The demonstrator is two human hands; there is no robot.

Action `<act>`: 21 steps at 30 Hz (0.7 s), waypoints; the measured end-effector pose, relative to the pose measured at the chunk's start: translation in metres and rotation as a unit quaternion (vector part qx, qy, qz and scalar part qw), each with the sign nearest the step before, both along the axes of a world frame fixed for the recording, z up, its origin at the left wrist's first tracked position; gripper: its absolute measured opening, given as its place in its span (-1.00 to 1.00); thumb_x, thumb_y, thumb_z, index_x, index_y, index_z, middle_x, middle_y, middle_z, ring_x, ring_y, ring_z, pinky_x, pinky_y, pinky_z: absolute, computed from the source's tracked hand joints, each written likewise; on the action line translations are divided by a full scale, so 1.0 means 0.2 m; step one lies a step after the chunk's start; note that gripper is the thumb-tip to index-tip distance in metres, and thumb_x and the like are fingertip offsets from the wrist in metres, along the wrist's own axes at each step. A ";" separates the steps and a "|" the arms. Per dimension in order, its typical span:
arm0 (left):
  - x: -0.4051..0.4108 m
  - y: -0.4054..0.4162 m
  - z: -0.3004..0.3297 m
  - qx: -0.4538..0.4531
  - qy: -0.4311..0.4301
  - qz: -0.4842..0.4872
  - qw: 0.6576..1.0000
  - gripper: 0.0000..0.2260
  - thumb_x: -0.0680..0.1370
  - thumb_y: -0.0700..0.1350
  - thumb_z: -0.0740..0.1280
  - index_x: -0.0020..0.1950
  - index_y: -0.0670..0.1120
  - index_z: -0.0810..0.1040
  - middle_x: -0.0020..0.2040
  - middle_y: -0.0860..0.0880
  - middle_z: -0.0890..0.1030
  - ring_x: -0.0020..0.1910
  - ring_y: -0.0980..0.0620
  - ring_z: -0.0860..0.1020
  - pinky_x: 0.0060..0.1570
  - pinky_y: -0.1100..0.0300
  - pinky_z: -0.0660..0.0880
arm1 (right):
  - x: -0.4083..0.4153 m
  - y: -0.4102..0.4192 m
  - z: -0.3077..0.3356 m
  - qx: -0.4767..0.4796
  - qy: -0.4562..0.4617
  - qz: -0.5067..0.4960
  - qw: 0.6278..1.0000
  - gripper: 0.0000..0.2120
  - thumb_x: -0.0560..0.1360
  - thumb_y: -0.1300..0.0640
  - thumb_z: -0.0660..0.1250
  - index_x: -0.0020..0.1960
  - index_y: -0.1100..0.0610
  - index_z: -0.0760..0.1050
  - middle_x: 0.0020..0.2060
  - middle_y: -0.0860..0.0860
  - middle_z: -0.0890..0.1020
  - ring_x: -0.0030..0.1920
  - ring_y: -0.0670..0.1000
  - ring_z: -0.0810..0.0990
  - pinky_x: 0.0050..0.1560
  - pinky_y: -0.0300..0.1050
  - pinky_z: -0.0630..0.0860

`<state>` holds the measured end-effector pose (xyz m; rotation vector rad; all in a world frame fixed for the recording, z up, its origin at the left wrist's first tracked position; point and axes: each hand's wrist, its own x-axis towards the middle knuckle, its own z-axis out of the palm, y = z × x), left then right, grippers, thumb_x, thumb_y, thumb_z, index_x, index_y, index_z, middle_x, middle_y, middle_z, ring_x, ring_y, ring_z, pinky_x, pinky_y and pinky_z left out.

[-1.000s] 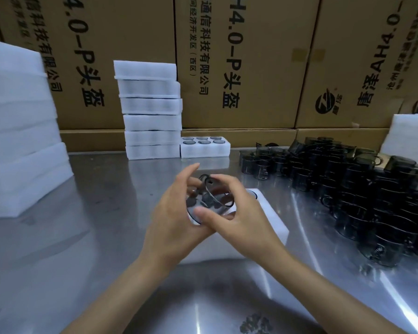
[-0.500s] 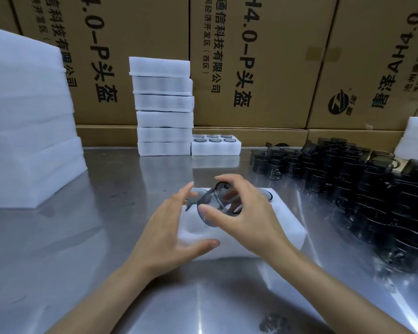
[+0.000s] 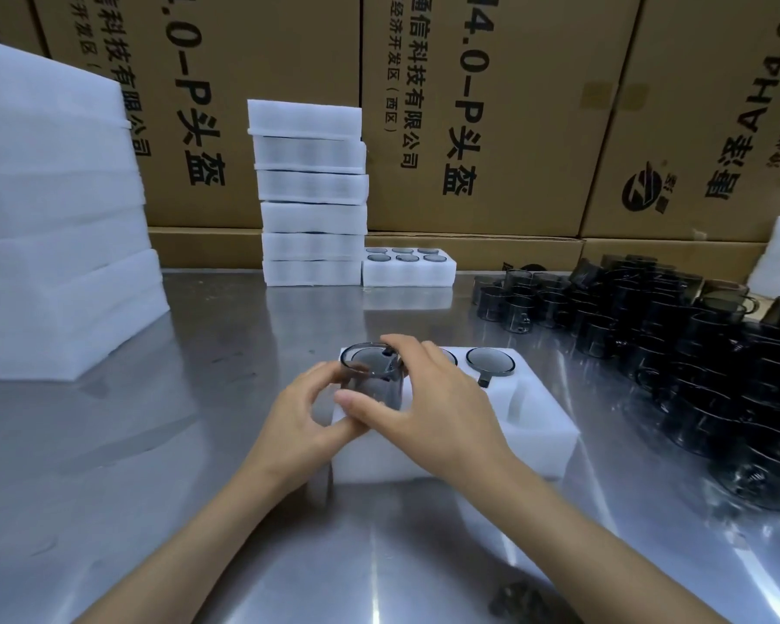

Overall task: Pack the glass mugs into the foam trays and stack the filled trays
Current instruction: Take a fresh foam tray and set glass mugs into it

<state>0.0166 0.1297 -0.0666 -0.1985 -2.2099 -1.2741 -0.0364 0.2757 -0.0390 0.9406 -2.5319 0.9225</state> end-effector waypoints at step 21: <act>0.01 -0.06 0.01 -0.070 -0.062 0.001 0.996 -0.49 0.25 0.28 0.37 0.12 0.09 0.61 0.16 0.30 0.53 0.24 0.33 0.38 0.11 0.58 0.21 | -0.01 0.08 -0.02 -0.001 -0.038 0.031 0.999 -0.40 0.37 -0.29 0.30 0.37 -0.17 0.34 0.10 -0.17 0.50 0.18 -0.16 0.42 0.16 -0.19 0.40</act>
